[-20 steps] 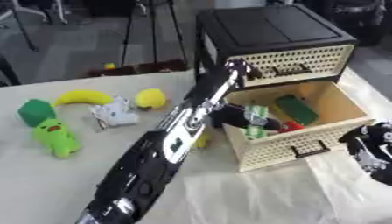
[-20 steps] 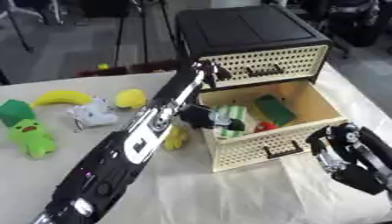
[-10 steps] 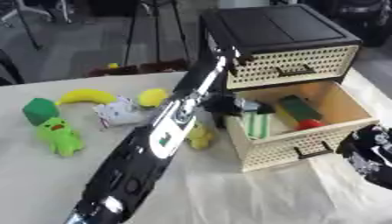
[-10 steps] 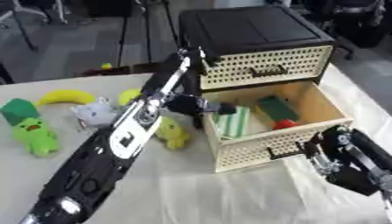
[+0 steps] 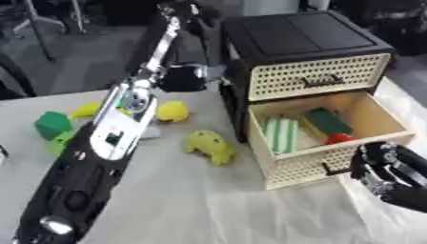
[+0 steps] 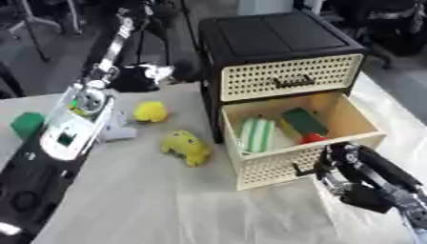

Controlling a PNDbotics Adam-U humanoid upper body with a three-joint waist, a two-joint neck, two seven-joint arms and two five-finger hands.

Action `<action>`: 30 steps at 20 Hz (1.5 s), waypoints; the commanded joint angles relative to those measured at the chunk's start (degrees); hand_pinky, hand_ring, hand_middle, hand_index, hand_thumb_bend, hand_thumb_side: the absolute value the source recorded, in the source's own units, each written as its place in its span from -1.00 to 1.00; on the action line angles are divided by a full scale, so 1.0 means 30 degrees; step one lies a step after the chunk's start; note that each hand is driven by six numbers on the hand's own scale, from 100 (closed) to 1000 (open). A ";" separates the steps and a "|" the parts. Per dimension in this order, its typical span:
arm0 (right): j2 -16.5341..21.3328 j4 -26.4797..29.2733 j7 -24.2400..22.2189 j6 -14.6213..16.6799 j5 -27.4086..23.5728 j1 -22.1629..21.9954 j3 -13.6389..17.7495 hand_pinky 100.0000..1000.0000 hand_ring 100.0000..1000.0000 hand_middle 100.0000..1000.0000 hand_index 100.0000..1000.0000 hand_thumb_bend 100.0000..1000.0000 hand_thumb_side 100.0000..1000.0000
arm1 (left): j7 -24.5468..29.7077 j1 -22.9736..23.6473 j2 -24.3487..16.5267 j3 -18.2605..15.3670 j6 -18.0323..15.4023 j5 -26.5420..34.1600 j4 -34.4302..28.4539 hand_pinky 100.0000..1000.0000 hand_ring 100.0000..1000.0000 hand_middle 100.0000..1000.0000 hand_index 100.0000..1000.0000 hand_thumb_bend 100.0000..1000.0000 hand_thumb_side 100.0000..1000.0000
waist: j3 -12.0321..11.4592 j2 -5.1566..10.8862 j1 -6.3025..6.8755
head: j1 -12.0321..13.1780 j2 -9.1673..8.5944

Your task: Pick up objects from table and place into drawer.

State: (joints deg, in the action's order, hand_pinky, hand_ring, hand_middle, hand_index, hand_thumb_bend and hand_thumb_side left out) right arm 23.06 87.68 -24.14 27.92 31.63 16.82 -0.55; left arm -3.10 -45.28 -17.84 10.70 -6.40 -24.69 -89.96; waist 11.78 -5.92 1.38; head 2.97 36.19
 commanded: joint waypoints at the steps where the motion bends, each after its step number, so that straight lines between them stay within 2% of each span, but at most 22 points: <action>1: 0.0666 -0.0276 -0.0174 -0.0082 0.0543 0.0087 0.0171 -1.00 -0.89 0.07 -0.03 -1.00 0.82 | -0.0229 0.0499 -0.1768 -0.0993 0.0617 0.0994 -0.2023 0.22 0.00 0.10 0.44 0.51 0.33 | -0.0227 0.0374 -0.0005 | -0.0286 0.0196; 8: 0.0858 -0.1408 -0.0142 -0.0360 0.2145 -0.0256 0.0378 -1.00 -0.88 0.10 0.04 -1.00 0.91 | -0.0465 0.3310 -0.4381 -0.2492 0.2496 0.3095 -0.5486 0.22 0.00 0.11 0.44 0.48 0.36 | -0.1086 0.0694 0.0164 | -0.0620 0.0560; 11: 0.0946 -0.1937 -0.0014 -0.0464 0.2741 -0.0194 0.0408 -1.00 -0.85 0.01 0.08 -1.00 0.94 | -0.0622 0.4378 -0.4929 -0.3067 0.3133 0.3541 -0.6457 0.22 0.00 0.11 0.44 0.47 0.37 | -0.1200 0.0742 0.0177 | -0.0636 0.0627; 17: 0.1229 -0.2972 0.0294 -0.0608 0.3767 0.0422 0.0518 -1.00 -0.82 -0.01 0.11 -1.00 0.95 | -0.1113 0.5648 -0.4942 -0.3733 0.3611 0.3547 -0.7198 0.22 -0.01 0.10 0.44 0.44 0.40 | -0.1404 0.0759 0.0134 | -0.0725 0.0700; 30: 0.1686 -0.4262 0.1608 -0.0487 0.4862 0.2418 0.0474 -1.00 -0.78 0.05 0.15 -1.00 0.83 | -0.1534 0.6704 -0.4652 -0.4119 0.3816 0.3289 -0.7619 0.22 -0.01 0.10 0.44 0.39 0.44 | -0.1913 0.0915 0.0131 | -0.0923 0.0738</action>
State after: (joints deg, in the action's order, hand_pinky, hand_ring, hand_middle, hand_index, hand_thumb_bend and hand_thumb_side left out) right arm 26.41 74.57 -19.85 26.34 45.61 22.54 0.68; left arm -7.41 -24.66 -30.76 -0.88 5.01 -14.63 -111.79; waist 6.11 -3.89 1.91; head 0.38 38.18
